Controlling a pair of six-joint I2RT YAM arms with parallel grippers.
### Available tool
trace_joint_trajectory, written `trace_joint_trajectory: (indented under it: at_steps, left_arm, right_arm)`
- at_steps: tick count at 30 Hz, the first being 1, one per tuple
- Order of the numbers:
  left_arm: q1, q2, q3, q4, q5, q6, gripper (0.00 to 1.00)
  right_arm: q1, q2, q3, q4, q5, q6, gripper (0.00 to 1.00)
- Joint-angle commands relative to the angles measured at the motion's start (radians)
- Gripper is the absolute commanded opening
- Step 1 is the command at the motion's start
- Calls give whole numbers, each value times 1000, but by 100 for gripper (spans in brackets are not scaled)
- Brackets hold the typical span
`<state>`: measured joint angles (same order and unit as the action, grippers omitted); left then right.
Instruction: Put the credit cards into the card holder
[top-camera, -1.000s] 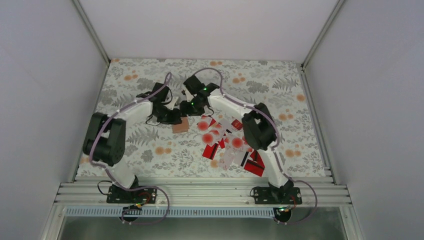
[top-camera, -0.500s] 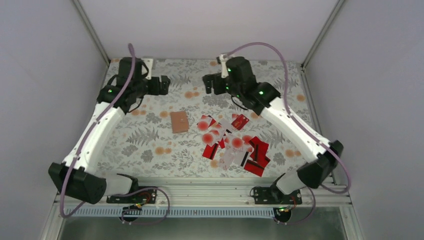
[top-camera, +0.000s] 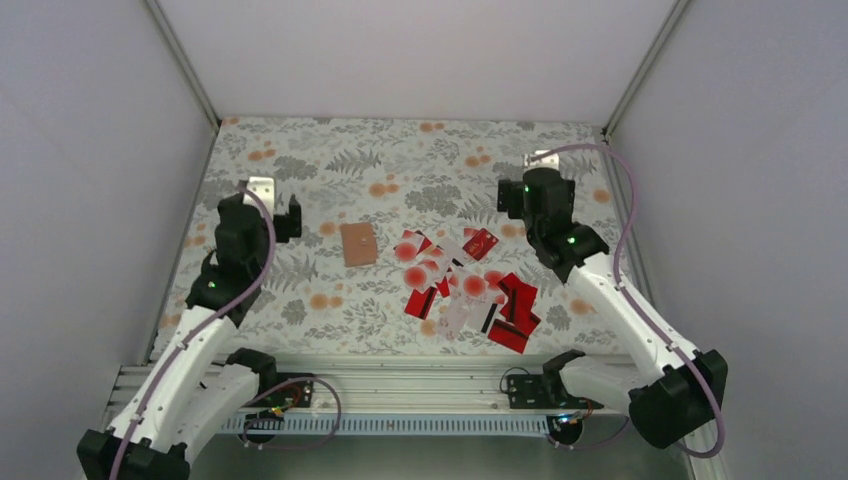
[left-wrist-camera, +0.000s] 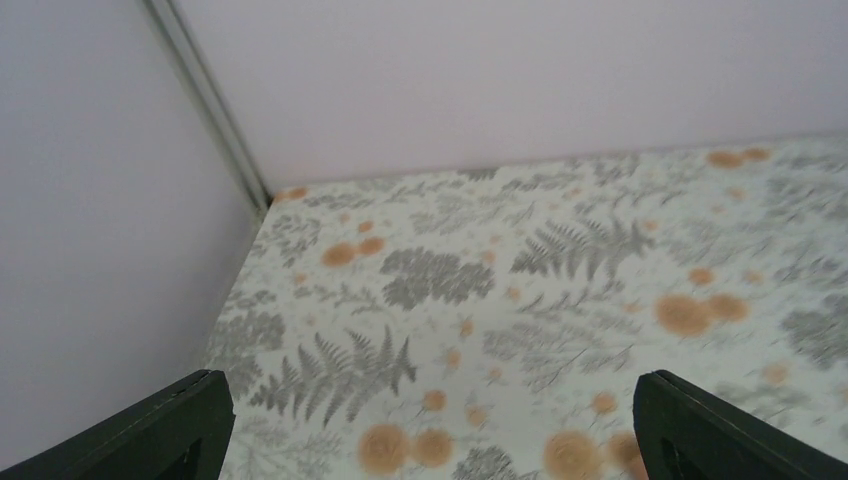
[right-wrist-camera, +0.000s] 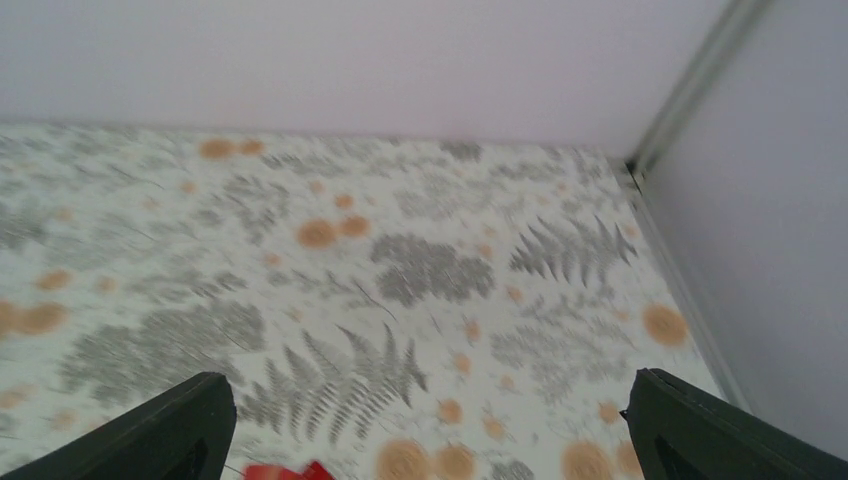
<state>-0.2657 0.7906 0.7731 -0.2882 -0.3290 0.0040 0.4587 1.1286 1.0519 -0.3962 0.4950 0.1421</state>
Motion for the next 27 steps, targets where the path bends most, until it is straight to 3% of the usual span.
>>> trace_joint_trajectory:
  at_steps: [1,7,13,21,27]
  left_arm:
    - [14,-58,-216,272,-97,105,100]
    - [61,-85,-476,514,-59,43,100]
    - [106,67,-595,834,-1,77,100]
    - [202,469,-565,1208,104,67,99]
    - [270,612,-497,1319,230,80,98]
  right_arm:
    - [-64,-41,-209,179,46,17,99]
    - [-124,-153,-554,538,-103,-101,99]
    - [-215,-73,-736,931,-197,-162,99]
    - [-323,174,-770,1300,-329,-159,99]
    - [-364,293,-708,1370,-419,-197,99]
